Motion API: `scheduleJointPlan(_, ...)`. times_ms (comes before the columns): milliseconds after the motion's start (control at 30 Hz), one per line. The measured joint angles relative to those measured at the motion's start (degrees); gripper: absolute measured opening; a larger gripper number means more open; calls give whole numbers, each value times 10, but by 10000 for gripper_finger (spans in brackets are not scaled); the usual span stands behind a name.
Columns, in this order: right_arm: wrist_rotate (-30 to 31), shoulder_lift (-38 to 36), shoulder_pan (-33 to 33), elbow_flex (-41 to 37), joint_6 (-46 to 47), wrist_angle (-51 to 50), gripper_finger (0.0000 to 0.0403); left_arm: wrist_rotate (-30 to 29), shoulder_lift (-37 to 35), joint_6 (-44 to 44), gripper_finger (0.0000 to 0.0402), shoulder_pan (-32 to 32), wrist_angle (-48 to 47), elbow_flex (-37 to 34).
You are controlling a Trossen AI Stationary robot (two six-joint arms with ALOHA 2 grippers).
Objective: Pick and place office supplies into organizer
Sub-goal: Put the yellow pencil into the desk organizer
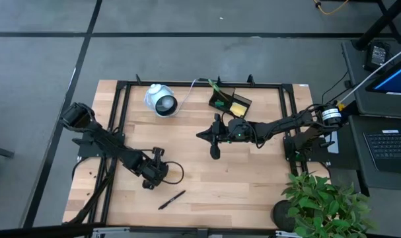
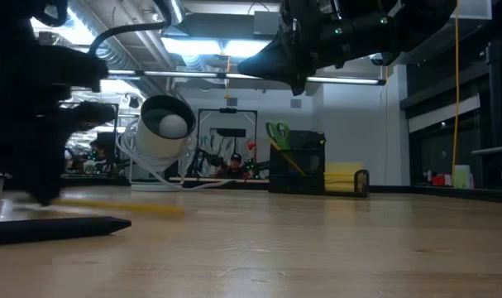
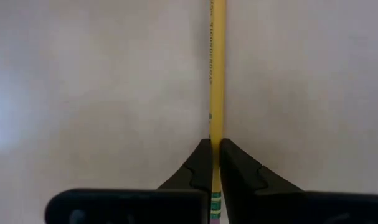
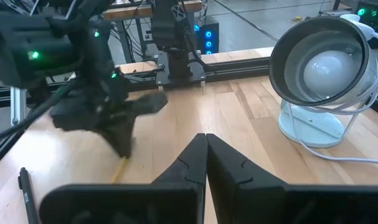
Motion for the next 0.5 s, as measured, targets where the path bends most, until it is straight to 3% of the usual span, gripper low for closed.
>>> scheduleJointPlan(133,0,0,0,0,1,0,11,-54,-33,10,10,15,-2,2)
scheduleJointPlan(500,0,-36,2,0,-49,9,11,-67,-184,135,11,121,27,3)
